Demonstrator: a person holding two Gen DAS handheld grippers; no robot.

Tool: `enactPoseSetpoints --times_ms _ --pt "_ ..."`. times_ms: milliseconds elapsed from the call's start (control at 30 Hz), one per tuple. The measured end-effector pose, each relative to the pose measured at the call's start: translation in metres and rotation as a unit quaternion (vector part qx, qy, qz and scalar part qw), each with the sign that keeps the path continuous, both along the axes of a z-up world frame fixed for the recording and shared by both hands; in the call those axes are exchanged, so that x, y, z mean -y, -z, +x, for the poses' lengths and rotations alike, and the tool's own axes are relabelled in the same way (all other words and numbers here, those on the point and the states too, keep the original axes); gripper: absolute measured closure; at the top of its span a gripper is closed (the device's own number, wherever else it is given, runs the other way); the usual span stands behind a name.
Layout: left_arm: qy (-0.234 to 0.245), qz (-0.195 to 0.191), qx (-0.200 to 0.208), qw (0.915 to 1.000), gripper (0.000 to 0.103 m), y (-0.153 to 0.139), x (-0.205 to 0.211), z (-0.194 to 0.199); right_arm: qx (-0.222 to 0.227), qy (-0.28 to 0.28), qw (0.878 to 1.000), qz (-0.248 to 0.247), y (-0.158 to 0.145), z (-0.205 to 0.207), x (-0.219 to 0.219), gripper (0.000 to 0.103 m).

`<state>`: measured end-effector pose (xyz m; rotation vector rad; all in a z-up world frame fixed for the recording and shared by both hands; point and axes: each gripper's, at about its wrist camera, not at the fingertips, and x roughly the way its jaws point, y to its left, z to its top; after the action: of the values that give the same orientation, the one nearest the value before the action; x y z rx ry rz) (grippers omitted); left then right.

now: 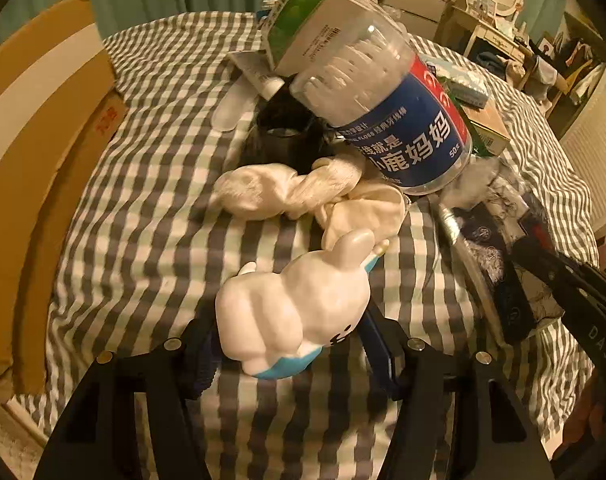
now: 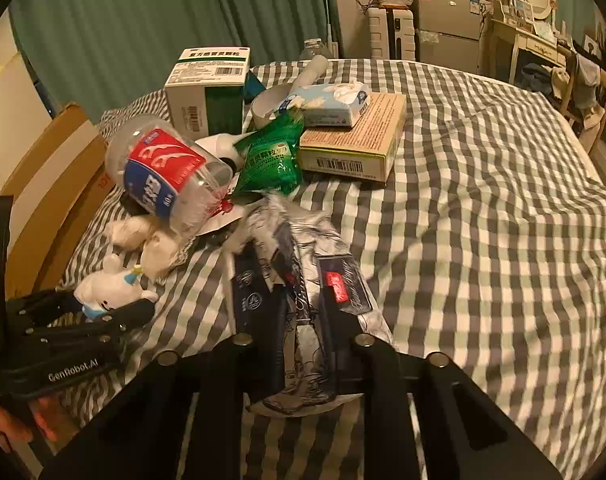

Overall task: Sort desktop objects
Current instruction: 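Carry the white figurine in the left gripper into the cardboard box and release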

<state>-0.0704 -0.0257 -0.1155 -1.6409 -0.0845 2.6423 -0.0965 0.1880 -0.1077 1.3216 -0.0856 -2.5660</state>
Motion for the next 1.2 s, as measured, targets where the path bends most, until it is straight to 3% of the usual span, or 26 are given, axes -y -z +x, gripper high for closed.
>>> enactPoseSetpoints --times_ms 133,333,667,833,967,1133,1200 --pt "-0.005 0.029 -0.018 0.9994 0.04 -0.017 0.003 0.012 0.003 0.002 1.0 0.007 -0.011 0.017 -0.004 0.097" --pt "-0.014 0.034 -0.036 0.9987 0.04 -0.042 -0.004 0.014 -0.01 0.029 1.0 -0.003 -0.033 0.038 -0.016 0.098" --pt "-0.039 0.044 -0.142 0.9882 0.04 -0.122 0.013 0.014 -0.04 0.019 0.999 -0.031 -0.093 0.068 0.001 0.099" --pt "-0.085 0.054 -0.184 0.9777 0.04 -0.165 0.055 0.008 -0.078 -0.027 0.996 -0.021 -0.141 0.063 0.037 0.099" --pt "-0.126 0.022 -0.202 0.9711 0.04 -0.19 0.096 0.005 -0.122 -0.071 0.989 -0.041 -0.188 0.053 0.076 0.099" --pt "-0.198 -0.009 -0.212 0.957 0.04 -0.2 0.156 0.012 -0.167 -0.15 0.971 -0.087 -0.247 0.024 0.157 0.099" --pt "-0.217 -0.026 -0.209 0.9532 0.04 -0.196 0.174 0.011 -0.167 -0.174 0.966 -0.095 -0.254 0.011 0.196 0.099"
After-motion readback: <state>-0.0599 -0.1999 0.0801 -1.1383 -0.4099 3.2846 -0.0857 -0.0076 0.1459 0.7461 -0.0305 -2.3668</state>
